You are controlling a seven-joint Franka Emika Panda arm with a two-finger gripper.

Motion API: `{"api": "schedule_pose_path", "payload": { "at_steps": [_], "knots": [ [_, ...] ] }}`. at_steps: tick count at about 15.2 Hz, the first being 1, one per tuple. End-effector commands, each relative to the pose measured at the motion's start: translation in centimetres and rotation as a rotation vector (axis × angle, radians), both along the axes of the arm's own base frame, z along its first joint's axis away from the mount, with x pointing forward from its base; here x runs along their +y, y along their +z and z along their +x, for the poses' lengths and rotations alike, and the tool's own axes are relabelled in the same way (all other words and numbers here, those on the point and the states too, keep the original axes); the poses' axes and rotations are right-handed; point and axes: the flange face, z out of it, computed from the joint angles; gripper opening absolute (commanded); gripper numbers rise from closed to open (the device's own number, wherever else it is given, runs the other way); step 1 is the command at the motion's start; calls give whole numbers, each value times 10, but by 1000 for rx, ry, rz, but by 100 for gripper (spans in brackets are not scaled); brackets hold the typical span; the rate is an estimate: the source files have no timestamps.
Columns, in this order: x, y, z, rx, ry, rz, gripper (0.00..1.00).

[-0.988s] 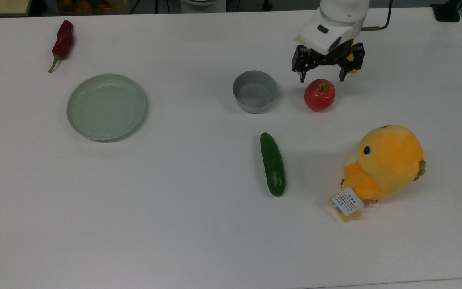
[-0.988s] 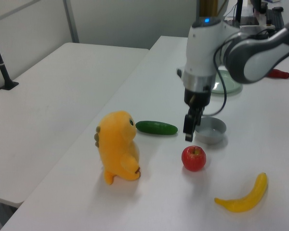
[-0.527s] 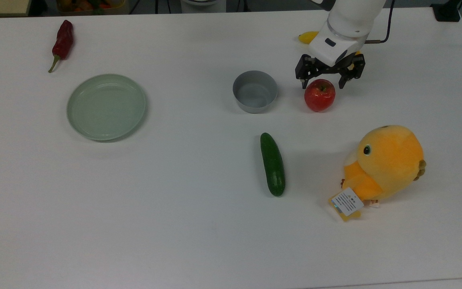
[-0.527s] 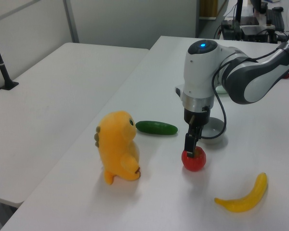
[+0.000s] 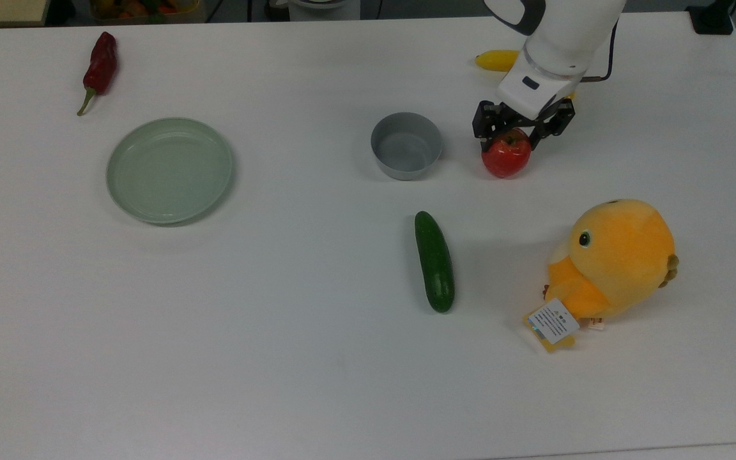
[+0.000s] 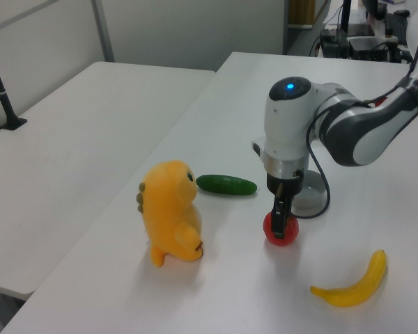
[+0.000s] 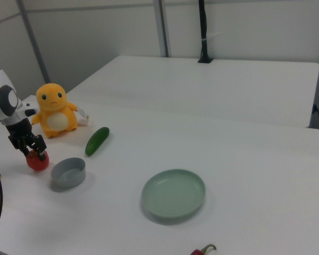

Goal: Put the red apple in the bowl
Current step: 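Lower the gripper around the red apple and close it, then lift the red apple and carry it toward the grey bowl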

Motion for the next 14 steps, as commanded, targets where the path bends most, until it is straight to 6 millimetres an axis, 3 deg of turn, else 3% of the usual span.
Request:
{"api": "schedule_pose_path", "payload": {
  "at_steps": [1, 5, 7, 9, 14],
  "knots": [
    [8, -7, -5, -27, 24, -20, 19],
    [2, 2, 1, -41, 14, -15, 19],
    [-9, 30, 2, -66, -11, -2, 19],
    [-15, 50, -14, -85, -15, -5, 19],
    [-49, 92, -27, -139, -56, -8, 20]
  ]
}}
